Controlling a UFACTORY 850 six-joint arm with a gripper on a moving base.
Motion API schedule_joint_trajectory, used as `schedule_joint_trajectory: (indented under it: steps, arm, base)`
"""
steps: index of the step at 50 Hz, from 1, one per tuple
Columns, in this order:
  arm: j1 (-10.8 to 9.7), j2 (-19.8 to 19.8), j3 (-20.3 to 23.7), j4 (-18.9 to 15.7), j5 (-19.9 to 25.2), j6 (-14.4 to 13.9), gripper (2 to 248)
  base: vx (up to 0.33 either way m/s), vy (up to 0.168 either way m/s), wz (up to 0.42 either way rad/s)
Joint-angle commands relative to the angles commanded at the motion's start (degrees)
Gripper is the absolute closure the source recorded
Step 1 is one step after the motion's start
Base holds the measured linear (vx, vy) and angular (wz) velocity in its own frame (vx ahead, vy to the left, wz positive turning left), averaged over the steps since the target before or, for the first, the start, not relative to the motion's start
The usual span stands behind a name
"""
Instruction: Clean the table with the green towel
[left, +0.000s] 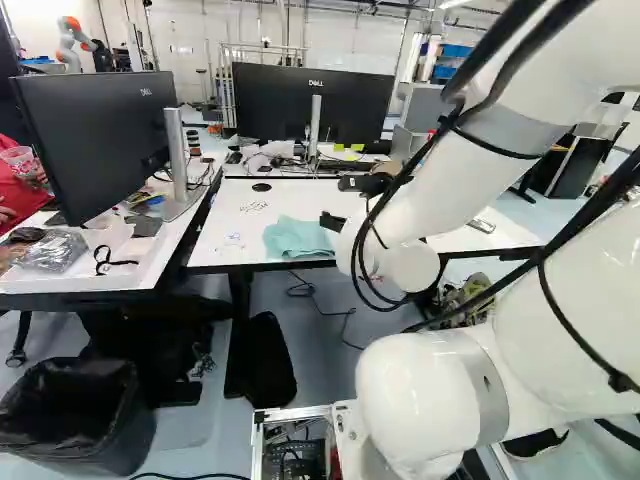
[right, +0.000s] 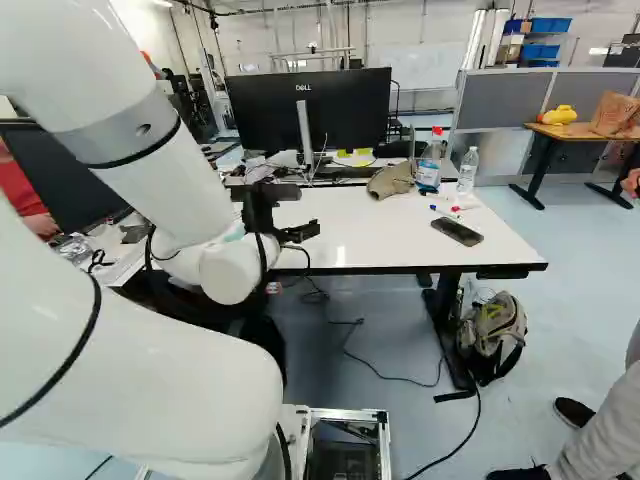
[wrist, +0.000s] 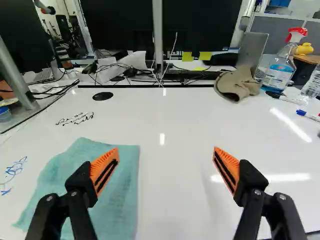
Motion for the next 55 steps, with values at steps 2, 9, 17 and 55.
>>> schedule_joint_trajectory:
  steps: [2, 9, 17, 55]
  arm:
    - [0.36, -0.09, -0.37, 0.0, 0.0, 0.0, 3]
    - [1.83, -0.06, -1.38, 0.0, 0.0, 0.0, 3]
    - [3.61, -0.18, -2.06, 0.0, 0.0, 0.0, 3]
    - [11.68, -5.28, -6.58, 0.05, -2.01, 0.0, 3]
  base:
    - [0.0, 0.0, 0.0]
    - [0.0, 0.0, 0.0]
    - [0.0, 0.0, 0.0]
    - [0.0, 0.0, 0.0]
